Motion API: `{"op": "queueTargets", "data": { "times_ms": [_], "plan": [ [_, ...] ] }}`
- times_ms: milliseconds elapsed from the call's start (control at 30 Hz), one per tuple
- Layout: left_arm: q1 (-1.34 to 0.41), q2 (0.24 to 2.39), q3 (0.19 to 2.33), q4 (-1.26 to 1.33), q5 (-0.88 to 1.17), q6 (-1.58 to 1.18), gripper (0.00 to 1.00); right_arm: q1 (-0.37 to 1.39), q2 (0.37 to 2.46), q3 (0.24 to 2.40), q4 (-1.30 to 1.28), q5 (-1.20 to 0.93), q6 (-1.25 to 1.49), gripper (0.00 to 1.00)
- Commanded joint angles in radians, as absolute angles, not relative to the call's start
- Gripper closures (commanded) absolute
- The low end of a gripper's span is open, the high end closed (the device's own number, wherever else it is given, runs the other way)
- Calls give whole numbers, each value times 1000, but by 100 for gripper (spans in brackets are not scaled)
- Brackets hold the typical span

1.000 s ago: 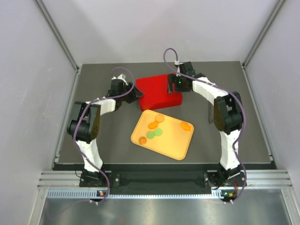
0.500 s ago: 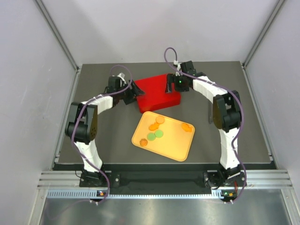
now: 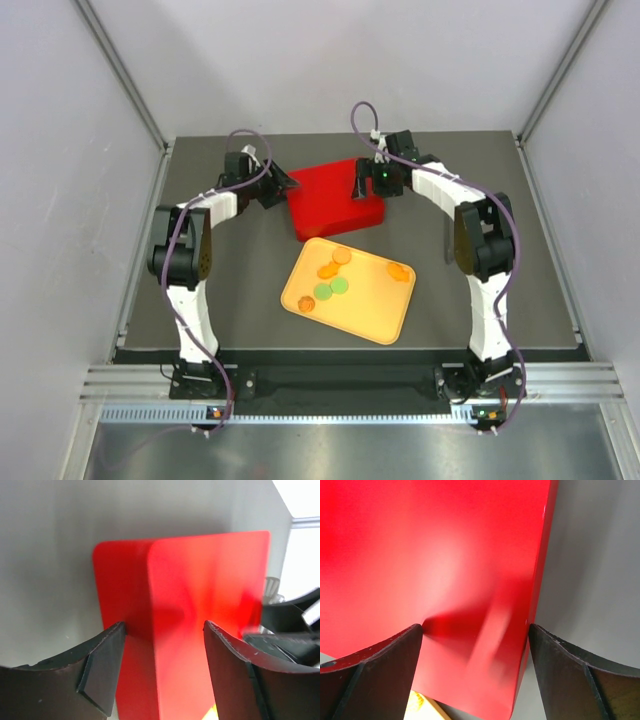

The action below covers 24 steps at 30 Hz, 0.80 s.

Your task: Pack the cookies

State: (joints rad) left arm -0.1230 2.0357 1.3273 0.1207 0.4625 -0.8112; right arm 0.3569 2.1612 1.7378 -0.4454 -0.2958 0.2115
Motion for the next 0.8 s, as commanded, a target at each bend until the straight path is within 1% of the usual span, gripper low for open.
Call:
{"op": "queueTargets", "data": {
  "times_ms": [0,67,100,167,200,267,300,433,600,667,700,733,767],
  "plan": [
    [-127,2086,1384,111,434,-795,32,367,2187,1766,-502,-347,212,15],
    [-129,2111,1403,88,426,-784,36,370,2184,1760,-502,-347,219,17],
    [-130,2129,1407,83,420,-782,41,373,2174,1744,-500,-336,224,17],
    [-133,2143,1407,77,407,-778,46,373,2160,1695,-488,-327,244,18],
    [-133,2154,1405,77,394,-776,52,373,2139,1675,-457,-321,253,19],
    [-137,2161,1408,72,390,-775,57,373,2115,1631,-425,-328,279,24],
    [-138,2169,1410,65,385,-773,64,373,2093,1579,-401,-345,290,26],
    [-147,2183,1427,38,376,-761,72,371,2042,1476,-305,-359,336,38],
    [-156,2168,1457,8,373,-739,73,356,2019,1463,-296,-344,347,38],
    [-156,2160,1479,-20,374,-727,71,347,2007,1479,-288,-353,351,37],
    [-156,2157,1488,-31,373,-720,70,345,2005,1488,-288,-353,354,36],
    [-156,2154,1506,-50,373,-710,69,342,2000,1497,-288,-354,354,33],
    [-155,2146,1519,-58,373,-695,66,334,1996,1518,-288,-353,354,31]
  ]
}}
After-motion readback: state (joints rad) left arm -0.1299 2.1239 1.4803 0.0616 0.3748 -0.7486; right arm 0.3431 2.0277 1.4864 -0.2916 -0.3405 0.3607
